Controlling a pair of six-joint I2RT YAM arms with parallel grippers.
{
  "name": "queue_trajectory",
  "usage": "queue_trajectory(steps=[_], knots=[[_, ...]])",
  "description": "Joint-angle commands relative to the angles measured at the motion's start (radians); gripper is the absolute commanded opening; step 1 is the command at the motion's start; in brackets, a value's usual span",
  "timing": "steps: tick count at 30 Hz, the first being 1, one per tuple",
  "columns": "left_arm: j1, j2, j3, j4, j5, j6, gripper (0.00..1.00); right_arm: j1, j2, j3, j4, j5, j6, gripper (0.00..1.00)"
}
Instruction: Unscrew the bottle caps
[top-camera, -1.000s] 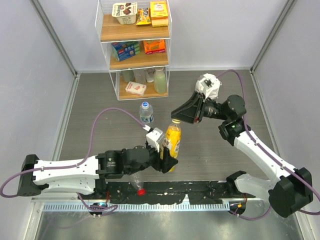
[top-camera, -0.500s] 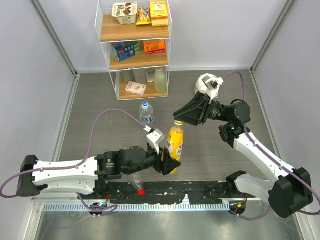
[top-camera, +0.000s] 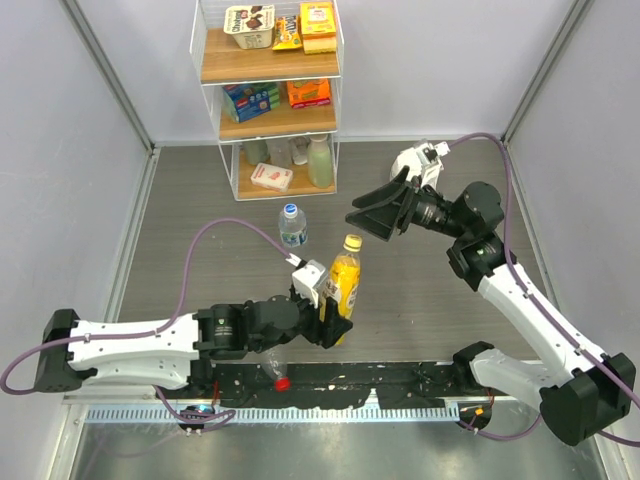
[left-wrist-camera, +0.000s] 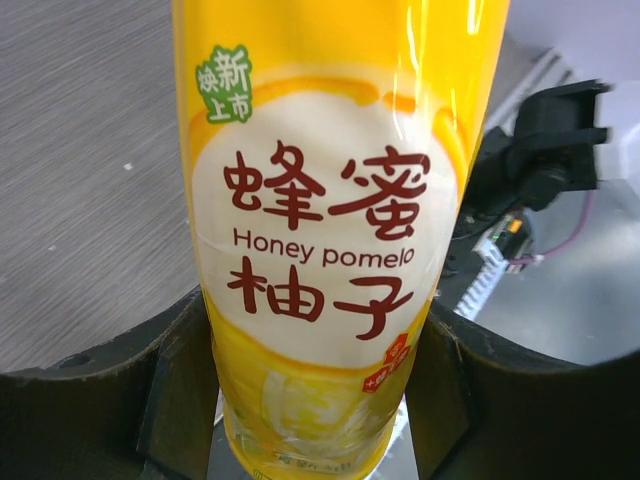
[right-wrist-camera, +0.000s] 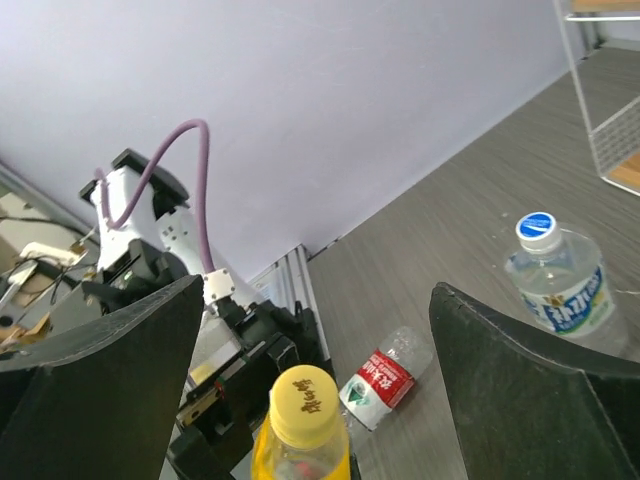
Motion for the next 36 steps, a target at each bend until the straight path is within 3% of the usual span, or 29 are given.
queue_trajectory(steps=[1,8,14,18,21,27,36], knots=[[-0.001,0.031,0.068,-0.103,-0.133,-0.024,0.00,-0.001,-0.027,0.092,-0.229,0.165,-0.120,0.98],[-0.002,0.141,0.186,-0.324,-0.347,-0.117,0.00,0.011,-0.003,0.189,-0.495,0.352,-0.148,1.00],[-0.001,0.227,0.281,-0.465,-0.472,-0.186,0.00,0.149,0.060,0.296,-0.694,0.617,-0.206,1.00],[-0.003,0.307,0.359,-0.566,-0.515,-0.213,0.00,0.218,0.072,0.293,-0.704,0.723,-0.185,0.97],[-0.003,0.347,0.390,-0.597,-0.527,-0.219,0.00,0.235,0.086,0.287,-0.696,0.736,-0.170,0.93],[-0.006,0.378,0.407,-0.591,-0.533,-0.219,0.00,0.243,0.114,0.267,-0.665,0.687,-0.156,0.70],[-0.008,0.355,0.393,-0.566,-0.524,-0.222,0.00,0.249,0.112,0.240,-0.648,0.678,-0.143,0.68]])
